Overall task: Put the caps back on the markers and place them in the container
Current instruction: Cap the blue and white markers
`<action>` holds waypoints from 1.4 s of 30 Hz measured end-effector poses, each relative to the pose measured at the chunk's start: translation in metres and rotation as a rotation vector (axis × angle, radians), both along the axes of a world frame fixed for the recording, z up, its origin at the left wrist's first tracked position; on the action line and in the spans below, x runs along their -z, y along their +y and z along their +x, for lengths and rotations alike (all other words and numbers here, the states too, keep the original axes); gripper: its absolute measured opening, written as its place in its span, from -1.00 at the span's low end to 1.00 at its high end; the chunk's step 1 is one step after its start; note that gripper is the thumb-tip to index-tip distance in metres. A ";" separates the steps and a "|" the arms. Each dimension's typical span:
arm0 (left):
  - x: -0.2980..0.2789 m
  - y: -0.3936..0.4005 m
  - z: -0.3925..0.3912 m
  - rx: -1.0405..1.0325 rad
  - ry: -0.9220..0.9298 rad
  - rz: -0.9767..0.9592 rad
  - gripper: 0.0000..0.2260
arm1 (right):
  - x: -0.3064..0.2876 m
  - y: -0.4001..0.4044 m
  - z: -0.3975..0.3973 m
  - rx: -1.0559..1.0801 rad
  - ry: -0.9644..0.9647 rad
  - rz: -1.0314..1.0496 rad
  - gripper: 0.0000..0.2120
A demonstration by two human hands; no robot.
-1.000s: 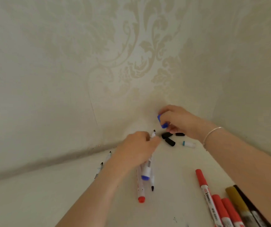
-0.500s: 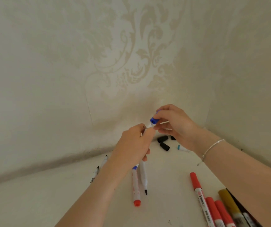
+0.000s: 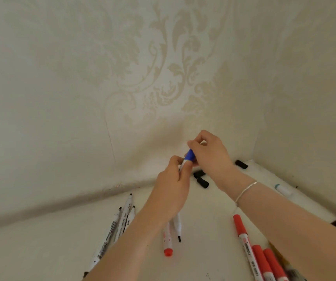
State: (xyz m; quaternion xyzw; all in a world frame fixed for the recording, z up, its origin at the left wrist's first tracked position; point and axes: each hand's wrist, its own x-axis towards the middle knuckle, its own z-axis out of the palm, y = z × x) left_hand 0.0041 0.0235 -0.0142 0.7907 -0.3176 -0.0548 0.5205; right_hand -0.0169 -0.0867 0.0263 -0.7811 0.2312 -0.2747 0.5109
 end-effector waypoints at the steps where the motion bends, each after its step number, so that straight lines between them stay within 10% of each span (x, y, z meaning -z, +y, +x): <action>1: 0.002 -0.001 -0.002 -0.013 0.014 -0.032 -0.81 | 0.001 0.002 0.001 0.023 -0.003 -0.030 -0.88; 18: -0.017 -0.020 -0.006 -0.024 0.051 -0.156 -0.68 | -0.012 0.003 -0.010 0.181 0.000 -0.345 -0.88; 30: -0.025 -0.014 -0.039 0.327 0.184 0.138 -0.66 | -0.017 -0.035 -0.065 -0.033 0.201 -0.136 -0.85; 42: -0.014 0.003 -0.047 0.153 -0.001 0.347 -0.85 | 0.007 -0.024 -0.157 -0.216 0.868 -0.521 -0.85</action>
